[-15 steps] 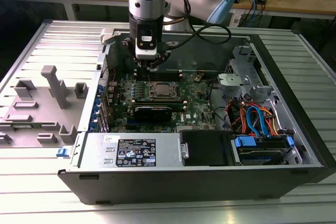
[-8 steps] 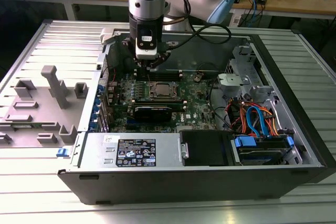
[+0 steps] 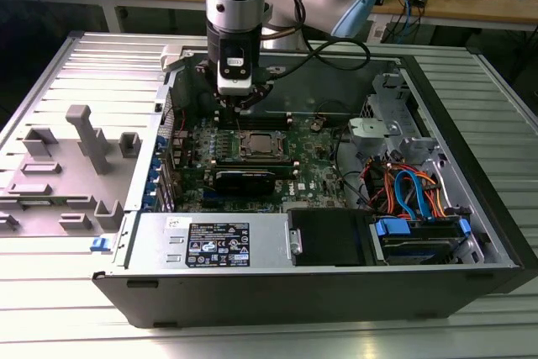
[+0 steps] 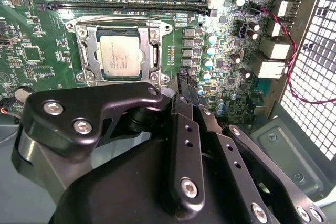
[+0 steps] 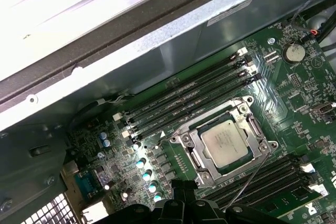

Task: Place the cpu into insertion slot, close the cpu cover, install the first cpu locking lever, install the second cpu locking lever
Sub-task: 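Install the first cpu locking lever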

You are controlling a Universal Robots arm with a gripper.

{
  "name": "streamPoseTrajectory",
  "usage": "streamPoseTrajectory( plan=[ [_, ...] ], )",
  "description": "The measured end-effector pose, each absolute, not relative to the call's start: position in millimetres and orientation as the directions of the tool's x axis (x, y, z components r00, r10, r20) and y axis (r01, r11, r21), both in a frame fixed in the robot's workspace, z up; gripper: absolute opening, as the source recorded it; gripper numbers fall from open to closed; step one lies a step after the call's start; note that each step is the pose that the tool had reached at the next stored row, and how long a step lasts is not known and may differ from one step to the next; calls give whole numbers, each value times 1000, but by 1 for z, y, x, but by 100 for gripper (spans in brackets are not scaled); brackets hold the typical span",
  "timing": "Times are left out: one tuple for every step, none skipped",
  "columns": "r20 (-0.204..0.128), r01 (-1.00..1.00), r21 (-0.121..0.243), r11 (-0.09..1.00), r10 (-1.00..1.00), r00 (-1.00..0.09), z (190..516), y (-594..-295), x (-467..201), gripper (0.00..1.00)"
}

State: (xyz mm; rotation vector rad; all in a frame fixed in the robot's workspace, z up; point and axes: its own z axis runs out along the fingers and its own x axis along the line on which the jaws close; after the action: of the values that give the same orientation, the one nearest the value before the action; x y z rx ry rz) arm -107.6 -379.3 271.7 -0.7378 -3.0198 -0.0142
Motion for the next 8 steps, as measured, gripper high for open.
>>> streamPoseTrajectory(
  plan=[
    [34, 461, 1, 888, 460, -887, 272, -379, -108, 11],
    [34, 460, 1, 888, 459, -888, 272, -379, -108, 11],
    [34, 458, 1, 889, 458, -888, 272, -379, -108, 11],
    [34, 455, 1, 891, 454, -890, 272, -379, -108, 11],
    [34, 449, 1, 893, 449, -893, 272, -379, -108, 11],
    [34, 443, 1, 897, 442, -896, 272, -379, -108, 11],
    [34, 438, 1, 899, 438, -898, 272, -379, -108, 11],
    [34, 428, 1, 904, 428, -903, 272, -379, -108, 11]
  ],
)
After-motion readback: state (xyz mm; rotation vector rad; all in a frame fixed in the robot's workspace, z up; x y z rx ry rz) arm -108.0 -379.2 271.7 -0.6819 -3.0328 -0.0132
